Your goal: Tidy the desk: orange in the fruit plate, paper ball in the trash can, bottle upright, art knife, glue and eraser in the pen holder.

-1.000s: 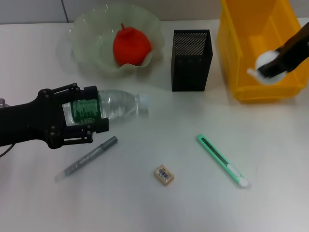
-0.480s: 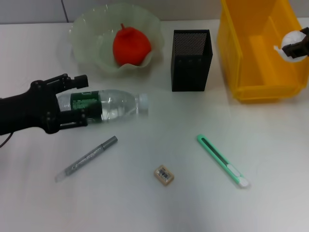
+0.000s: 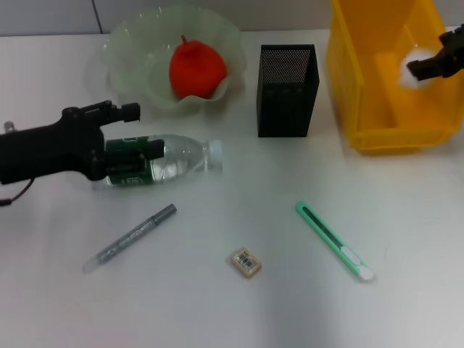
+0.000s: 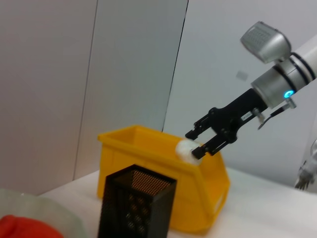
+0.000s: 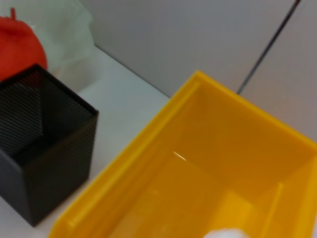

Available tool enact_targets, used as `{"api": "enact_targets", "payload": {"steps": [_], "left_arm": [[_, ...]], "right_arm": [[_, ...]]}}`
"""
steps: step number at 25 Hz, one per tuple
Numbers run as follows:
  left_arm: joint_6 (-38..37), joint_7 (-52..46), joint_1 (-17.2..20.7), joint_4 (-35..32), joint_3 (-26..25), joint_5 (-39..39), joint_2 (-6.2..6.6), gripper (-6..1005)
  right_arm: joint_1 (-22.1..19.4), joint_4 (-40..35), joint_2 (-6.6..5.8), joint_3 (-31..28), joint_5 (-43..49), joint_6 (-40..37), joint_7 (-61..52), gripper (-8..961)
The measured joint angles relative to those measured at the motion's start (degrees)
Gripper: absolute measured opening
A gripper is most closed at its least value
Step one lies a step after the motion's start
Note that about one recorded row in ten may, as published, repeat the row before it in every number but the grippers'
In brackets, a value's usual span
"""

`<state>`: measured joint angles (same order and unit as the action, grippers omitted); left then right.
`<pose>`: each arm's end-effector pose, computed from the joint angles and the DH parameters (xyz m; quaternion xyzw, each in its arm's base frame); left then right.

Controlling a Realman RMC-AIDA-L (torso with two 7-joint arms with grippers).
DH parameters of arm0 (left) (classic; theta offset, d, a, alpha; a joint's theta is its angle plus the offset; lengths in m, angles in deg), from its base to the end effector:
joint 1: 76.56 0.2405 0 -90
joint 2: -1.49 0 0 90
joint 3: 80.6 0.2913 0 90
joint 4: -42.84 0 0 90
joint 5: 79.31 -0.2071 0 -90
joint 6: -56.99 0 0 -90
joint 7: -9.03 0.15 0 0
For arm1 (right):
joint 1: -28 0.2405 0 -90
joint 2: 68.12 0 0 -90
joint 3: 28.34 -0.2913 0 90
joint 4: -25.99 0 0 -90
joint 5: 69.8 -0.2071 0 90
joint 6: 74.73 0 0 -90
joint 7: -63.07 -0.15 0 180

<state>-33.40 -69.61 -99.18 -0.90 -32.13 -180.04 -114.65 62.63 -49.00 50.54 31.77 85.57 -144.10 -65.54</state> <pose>-0.2961 0.3284 0.0118 -0.9294 -0.1873 -0.2723 0.1644 0.2468 0.4356 0.0602 -0.8820 0.2512 -0.1058 0.3844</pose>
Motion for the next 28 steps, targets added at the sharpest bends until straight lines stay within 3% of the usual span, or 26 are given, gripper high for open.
{"api": "enact_targets", "payload": {"steps": [8, 9, 11, 14, 15, 16, 17, 21, 22, 25, 28], "left_arm": [[1.12, -0.79, -3.29, -2.56, 0.17, -4.7, -0.08, 843], [1.34, -2.4, -6.79, -4.81, 0.16, -10.48, 0.03, 843], [1.45, -3.49, -8.84, -6.34, 0.21, -14.55, -0.04, 843], [1.45, -3.49, -8.84, -6.34, 0.21, -14.55, -0.04, 842], [1.62, -4.52, -11.25, -8.14, 0.51, -19.7, -0.47, 842], [2.45, -5.79, -15.76, -11.36, 0.93, -29.09, -1.77, 842], [3.11, -6.44, -17.33, -11.69, 1.4, -31.77, -1.97, 842], [3.83, -6.97, -18.53, -11.78, 1.87, -33.88, -2.09, 842], [6.63, -9.24, -21.47, -11.11, 4.67, -38.72, -2.26, 842], [7.8, -10.51, -22.49, -10.51, 6.76, -40.2, -2.31, 842], [12.02, -14.13, -24.0, -9.5, 14.29, -42.4, -2.57, 842]], "right_arm": [[-0.71, -1.53, 0.3, -1.08, -2.48, -2.82, 0.03, 762], [-1.08, -2.66, 0.36, -1.12, -2.78, -3.97, -0.36, 762], [-2.32, -5.31, 0.46, -1.2, -4.31, -6.62, -0.96, 762], [-5.62, -9.98, 0.52, -1.22, -10.37, -11.19, -1.08, 762], [-7.15, -11.65, 0.52, -1.22, -13.07, -12.62, -0.86, 762], [-9.18, -13.46, 0.54, -1.23, -16.07, -13.96, -0.31, 762], [-12.5, -16.26, 0.57, -1.23, -20.96, -16.23, 0.59, 762], [-17.18, -18.8, 0.65, -1.25, -28.52, -19.79, 3.29, 761], [-18.7, -18.9, 0.67, -1.28, -31.06, -20.78, 5.1, 761], [-22.11, -17.37, 0.74, -1.3, -36.35, -22.63, 10.25, 761], [-24.13, -13.87, 0.79, -1.34, -40.25, -23.3, 15.36, 761]]}}
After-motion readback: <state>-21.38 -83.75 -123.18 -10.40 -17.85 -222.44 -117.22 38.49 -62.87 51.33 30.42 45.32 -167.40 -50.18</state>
